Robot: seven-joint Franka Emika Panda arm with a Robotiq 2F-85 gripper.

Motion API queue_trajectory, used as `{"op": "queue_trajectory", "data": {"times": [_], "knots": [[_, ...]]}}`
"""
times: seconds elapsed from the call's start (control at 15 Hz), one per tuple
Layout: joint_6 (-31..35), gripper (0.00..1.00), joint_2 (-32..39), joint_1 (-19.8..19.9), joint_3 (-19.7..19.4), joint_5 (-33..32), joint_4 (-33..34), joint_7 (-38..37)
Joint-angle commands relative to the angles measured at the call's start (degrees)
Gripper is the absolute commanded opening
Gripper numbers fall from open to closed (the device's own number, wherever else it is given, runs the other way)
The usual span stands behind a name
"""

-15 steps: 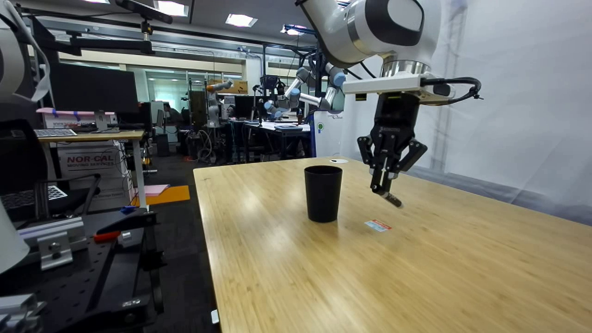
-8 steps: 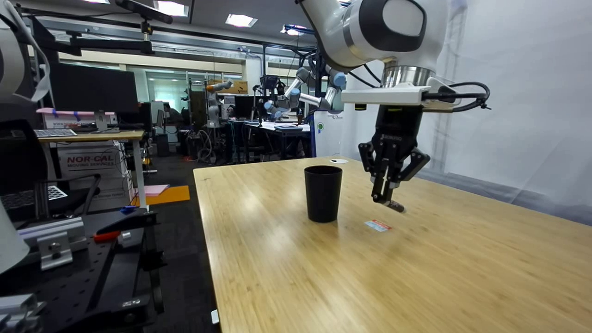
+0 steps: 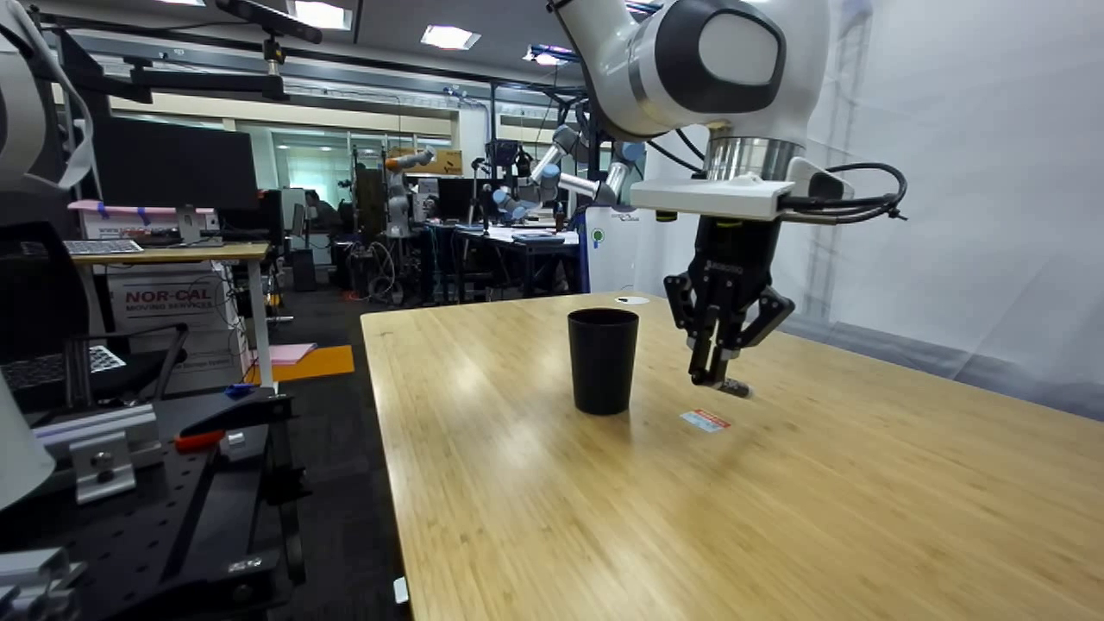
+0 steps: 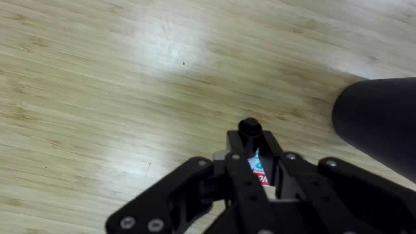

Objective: Take the marker out of the black cup and place it on the table

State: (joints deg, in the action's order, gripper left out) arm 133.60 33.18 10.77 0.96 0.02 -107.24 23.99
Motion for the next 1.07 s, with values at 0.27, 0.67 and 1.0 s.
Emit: {"op": "queue_trajectory", "data": {"times": [0.27,0.67,1.0], "knots": [[5.1,0.05,-1.4,1.6,1.9,2.0,-3.5,2.7],[5.3,0.58,-1.3,1.9,1.8,2.1,-3.8,2.5],[4.8,0.93,-1.5,1.9,1.8,2.0,-3.9,2.4]]}}
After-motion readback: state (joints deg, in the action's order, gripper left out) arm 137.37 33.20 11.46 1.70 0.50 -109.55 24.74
